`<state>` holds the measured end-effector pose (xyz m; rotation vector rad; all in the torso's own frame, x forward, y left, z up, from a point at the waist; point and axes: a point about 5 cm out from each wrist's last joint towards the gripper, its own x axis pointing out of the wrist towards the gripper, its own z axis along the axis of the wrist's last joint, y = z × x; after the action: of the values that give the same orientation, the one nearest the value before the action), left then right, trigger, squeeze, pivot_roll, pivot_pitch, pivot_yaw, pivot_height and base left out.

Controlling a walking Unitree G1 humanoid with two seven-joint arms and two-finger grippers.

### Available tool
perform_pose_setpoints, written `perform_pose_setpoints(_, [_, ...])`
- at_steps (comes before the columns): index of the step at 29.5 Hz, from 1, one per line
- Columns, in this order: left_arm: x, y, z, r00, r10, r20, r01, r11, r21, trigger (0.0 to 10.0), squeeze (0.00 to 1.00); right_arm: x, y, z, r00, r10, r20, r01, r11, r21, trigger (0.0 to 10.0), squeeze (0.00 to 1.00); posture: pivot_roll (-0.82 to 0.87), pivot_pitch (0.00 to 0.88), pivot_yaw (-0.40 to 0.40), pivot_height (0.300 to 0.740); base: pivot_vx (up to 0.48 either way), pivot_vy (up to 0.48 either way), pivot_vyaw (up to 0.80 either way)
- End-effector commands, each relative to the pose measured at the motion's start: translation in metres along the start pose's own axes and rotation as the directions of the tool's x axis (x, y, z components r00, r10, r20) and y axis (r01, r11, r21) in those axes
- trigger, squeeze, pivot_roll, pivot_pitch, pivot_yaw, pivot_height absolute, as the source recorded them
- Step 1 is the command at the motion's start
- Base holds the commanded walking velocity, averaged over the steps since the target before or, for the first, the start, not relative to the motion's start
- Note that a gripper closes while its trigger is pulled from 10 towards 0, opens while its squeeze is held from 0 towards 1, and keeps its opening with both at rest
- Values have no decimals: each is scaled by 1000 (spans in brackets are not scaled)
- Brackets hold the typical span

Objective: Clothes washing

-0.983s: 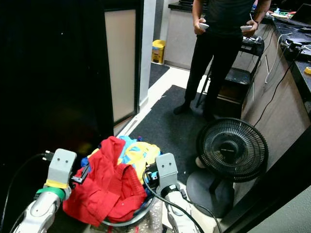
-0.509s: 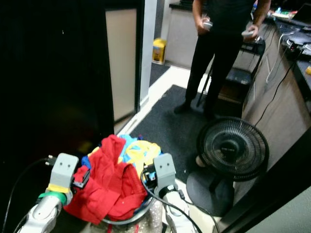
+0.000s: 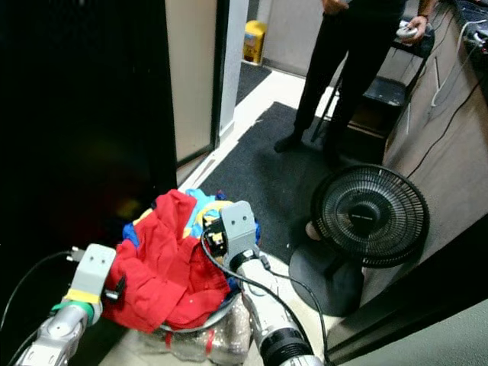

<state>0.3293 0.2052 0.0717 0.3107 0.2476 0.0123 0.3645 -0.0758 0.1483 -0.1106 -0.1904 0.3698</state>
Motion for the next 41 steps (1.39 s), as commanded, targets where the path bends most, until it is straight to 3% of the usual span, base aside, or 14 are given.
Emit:
perform_pose_setpoints(1, [-6, -5, -17, 999, -13, -46, 14, 1000, 16, 10000, 0, -7, 0, -17, 997, 15, -76, -15, 1000, -5, 10000, 0, -38, 321, -11, 740, 0, 0, 0])
perform_pose_setpoints(5, [-6, -5, -18, 999, -5, -41, 5, 1000, 6, 10000, 0, -12, -1, -27, 992, 22, -120, -24, 1000, -18, 10000, 0, -35, 323, -13, 740, 0, 0, 0])
perform_pose_setpoints(6, [-6, -6, -16, 1000, 4, -24, -4, 1000, -12, 10000, 0, -21, -3, -43, 981, 11, -193, -19, 999, -37, 10000, 0, -20, 325, -15, 740, 0, 0, 0])
perform_pose_setpoints(8, [-6, -6, -16, 1000, 4, -24, -4, 1000, -12, 10000, 0, -21, -3, -43, 981, 11, -193, -19, 999, -37, 10000, 0, -20, 325, -15, 740, 0, 0, 0])
perform_pose_setpoints(9, [-6, -5, -10, 1000, 12, 0, -12, 999, -31, 10000, 0, -29, -3, -58, 965, 9, -264, -21, 999, -43, 10000, 0, 10, 329, -9, 740, 0, 0, 0])
perform_pose_setpoints(11, [-6, -3, -4, 999, 20, 27, -19, 999, -42, 10000, 0, -32, 2, -66, 949, 31, -313, -42, 999, -29, 10000, 0, 37, 332, -8, 740, 0, 0, 0])
perform_pose_setpoints(15, [-6, -1, 0, 999, 25, 44, -23, 999, -47, 10000, 0, -32, 7, -69, 939, 53, -338, -61, 998, -13, 10000, 0, 47, 334, -8, 740, 0, 0, 0])
perform_pose_setpoints(18, [-12, 12, 9, 994, 63, 86, -59, 997, -52, 10000, 0, -26, 32, -69, 917, 150, -370, -151, 988, 27, 10000, 0, 124, 353, -25, 740, 0, 0, 0])
perform_pose_setpoints(25, [-24, 27, 7, 988, 116, 98, -111, 992, -55, 10000, 0, -20, 46, -64, 913, 198, -358, -193, 980, 50, 10000, 0, 164, 377, -38, 740, 0, 0, 0])
perform_pose_setpoints(32, [-31, 30, 4, 988, 129, 89, -125, 991, -52, 10000, 0, -25, 53, -70, 900, 216, -379, -209, 976, 61, 10000, 0, 172, 383, -41, 740, 0, 0, 0])
perform_pose_setpoints(36, [-33, 29, 4, 989, 126, 82, -122, 991, -51, 10000, 0, -34, 49, -83, 877, 161, -452, -165, 986, 32, 10000, 0, 167, 382, -36, 740, 0, 0, 0])
perform_pose_setpoints(41, [-32, 27, 6, 989, 120, 81, -117, 992, -48, 10000, 0, -40, 44, -91, 858, 124, -499, -112, 992, 54, 10000, 0, 166, 381, -31, 740, 0, 0, 0])
